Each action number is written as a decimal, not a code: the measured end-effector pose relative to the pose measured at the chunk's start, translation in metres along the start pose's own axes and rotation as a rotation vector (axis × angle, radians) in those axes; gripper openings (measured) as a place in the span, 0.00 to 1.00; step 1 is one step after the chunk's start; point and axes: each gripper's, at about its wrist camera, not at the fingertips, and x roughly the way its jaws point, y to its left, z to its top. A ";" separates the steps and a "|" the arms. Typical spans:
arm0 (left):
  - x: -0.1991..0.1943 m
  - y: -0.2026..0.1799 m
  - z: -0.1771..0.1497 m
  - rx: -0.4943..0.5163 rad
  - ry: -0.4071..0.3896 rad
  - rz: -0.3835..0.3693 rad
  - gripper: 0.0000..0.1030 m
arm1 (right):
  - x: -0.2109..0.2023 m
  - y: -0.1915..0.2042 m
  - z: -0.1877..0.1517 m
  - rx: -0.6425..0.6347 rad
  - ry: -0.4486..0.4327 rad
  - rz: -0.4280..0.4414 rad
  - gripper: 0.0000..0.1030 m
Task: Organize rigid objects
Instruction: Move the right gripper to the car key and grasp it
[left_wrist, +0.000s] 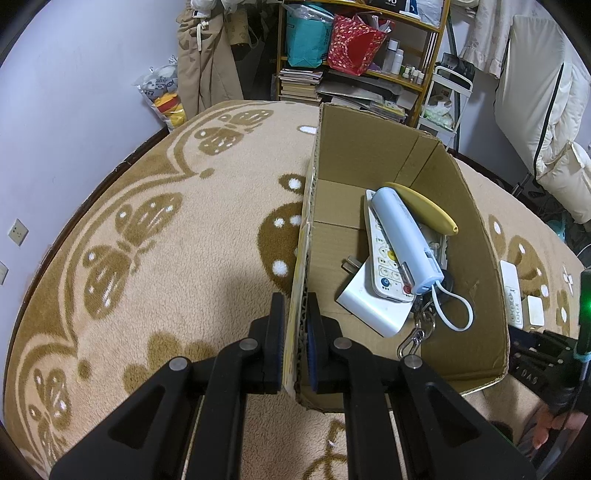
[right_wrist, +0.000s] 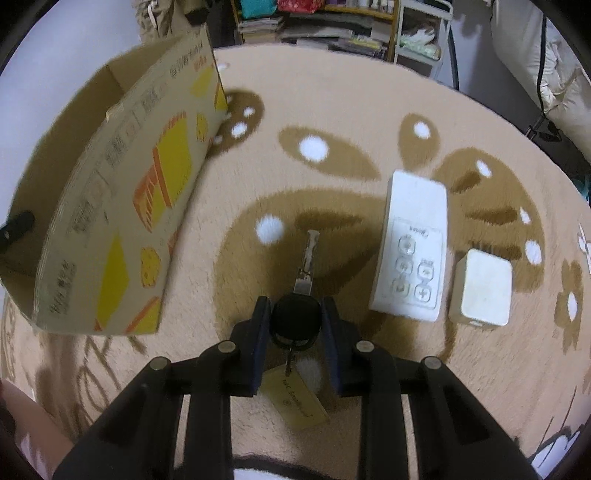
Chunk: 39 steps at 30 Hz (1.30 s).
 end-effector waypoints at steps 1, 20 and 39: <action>0.000 0.000 0.000 -0.001 0.001 -0.002 0.10 | -0.003 -0.002 0.003 0.000 -0.009 0.002 0.28; 0.000 0.001 -0.002 0.009 0.000 0.011 0.10 | -0.059 0.022 0.025 -0.068 -0.165 0.033 0.28; 0.000 0.000 -0.002 0.010 -0.001 0.012 0.10 | -0.127 0.089 0.085 -0.210 -0.337 0.118 0.28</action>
